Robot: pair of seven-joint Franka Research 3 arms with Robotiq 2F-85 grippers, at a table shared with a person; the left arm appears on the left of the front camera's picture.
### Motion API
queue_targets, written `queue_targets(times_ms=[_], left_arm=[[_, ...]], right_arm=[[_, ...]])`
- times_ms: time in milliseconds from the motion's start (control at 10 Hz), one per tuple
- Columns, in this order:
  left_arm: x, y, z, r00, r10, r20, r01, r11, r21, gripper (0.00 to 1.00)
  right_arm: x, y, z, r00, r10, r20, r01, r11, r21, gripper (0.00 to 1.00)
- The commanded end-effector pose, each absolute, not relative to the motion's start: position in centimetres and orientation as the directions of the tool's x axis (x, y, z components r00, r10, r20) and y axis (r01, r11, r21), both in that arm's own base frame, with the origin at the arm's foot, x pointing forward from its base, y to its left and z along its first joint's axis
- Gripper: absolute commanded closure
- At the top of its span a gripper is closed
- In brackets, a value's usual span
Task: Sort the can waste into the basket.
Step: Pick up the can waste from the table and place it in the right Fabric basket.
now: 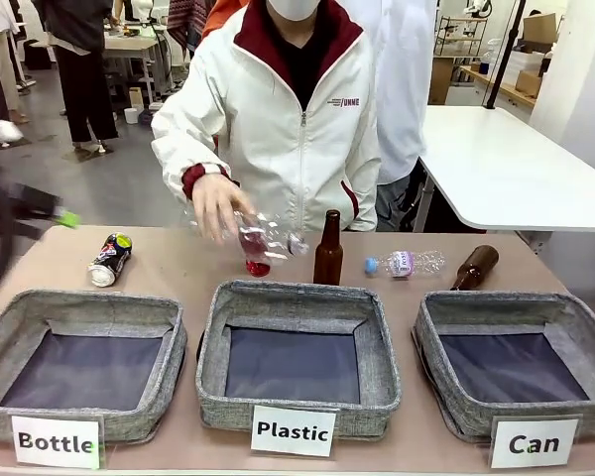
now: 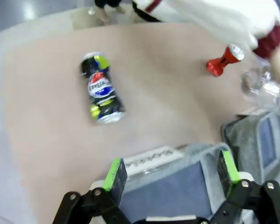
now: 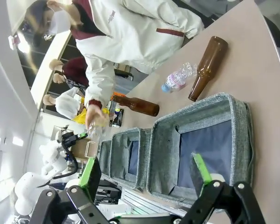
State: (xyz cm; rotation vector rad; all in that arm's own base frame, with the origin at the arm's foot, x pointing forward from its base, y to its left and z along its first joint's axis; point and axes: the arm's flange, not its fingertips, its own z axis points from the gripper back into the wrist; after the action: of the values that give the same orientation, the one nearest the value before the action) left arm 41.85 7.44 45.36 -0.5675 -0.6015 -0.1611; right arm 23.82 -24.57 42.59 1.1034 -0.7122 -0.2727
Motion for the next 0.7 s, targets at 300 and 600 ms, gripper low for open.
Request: queue_targets(times_ms=[300, 600], left_arm=[[29.0, 25.1, 42.4, 0.74, 0.271, 0.615, 0.322, 0.661, -0.678, 0.0], [27.7, 25.4, 42.5, 0.693, 0.327, 0.643, 0.325, 0.654, -0.683, 0.0]], right_arm=[[24.0, -24.8, 42.7, 0.738, -0.531, 0.416, -0.173, 0.447, 0.878, 0.0], [24.0, -24.8, 42.7, 0.738, -0.531, 0.416, -0.173, 0.447, 0.878, 0.0]])
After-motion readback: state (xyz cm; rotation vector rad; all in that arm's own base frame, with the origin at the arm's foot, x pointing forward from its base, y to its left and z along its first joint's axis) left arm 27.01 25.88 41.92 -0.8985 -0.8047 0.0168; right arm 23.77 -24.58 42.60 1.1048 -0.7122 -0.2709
